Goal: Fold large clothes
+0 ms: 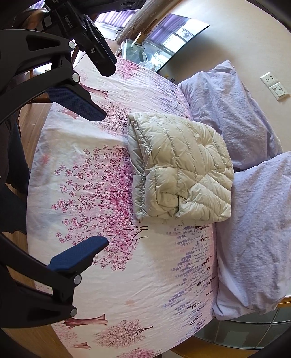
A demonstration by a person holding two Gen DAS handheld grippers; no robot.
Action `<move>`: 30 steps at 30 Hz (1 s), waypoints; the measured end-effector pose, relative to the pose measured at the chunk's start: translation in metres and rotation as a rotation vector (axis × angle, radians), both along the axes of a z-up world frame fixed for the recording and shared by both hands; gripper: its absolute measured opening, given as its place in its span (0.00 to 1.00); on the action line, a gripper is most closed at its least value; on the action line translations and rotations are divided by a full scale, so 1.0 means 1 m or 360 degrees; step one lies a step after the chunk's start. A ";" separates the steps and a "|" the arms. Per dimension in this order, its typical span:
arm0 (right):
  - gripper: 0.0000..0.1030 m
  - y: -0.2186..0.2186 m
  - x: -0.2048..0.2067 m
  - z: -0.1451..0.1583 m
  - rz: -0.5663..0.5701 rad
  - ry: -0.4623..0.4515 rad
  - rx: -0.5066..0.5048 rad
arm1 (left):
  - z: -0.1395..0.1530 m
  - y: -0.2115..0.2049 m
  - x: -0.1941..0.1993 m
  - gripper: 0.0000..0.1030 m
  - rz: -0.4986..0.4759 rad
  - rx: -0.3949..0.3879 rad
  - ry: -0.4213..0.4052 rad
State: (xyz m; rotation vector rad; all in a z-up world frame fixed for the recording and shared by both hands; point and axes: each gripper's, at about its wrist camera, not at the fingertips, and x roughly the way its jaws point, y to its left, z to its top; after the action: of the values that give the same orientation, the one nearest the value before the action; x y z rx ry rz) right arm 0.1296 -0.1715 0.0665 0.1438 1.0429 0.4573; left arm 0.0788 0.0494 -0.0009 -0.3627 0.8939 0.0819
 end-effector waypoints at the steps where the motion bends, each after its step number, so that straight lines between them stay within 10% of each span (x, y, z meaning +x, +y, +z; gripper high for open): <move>1: 0.99 0.000 -0.001 0.000 -0.0002 -0.0002 0.0000 | 0.000 0.000 0.000 0.98 0.0002 -0.0002 0.0002; 30: 0.99 0.005 -0.001 0.004 0.0002 -0.0029 0.0016 | 0.000 0.001 0.002 0.98 0.0009 -0.0017 -0.0009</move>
State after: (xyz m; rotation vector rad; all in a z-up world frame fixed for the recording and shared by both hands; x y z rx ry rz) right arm 0.1287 -0.1665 0.0702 0.1476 1.0231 0.4644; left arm 0.0810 0.0506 -0.0013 -0.3752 0.8880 0.0810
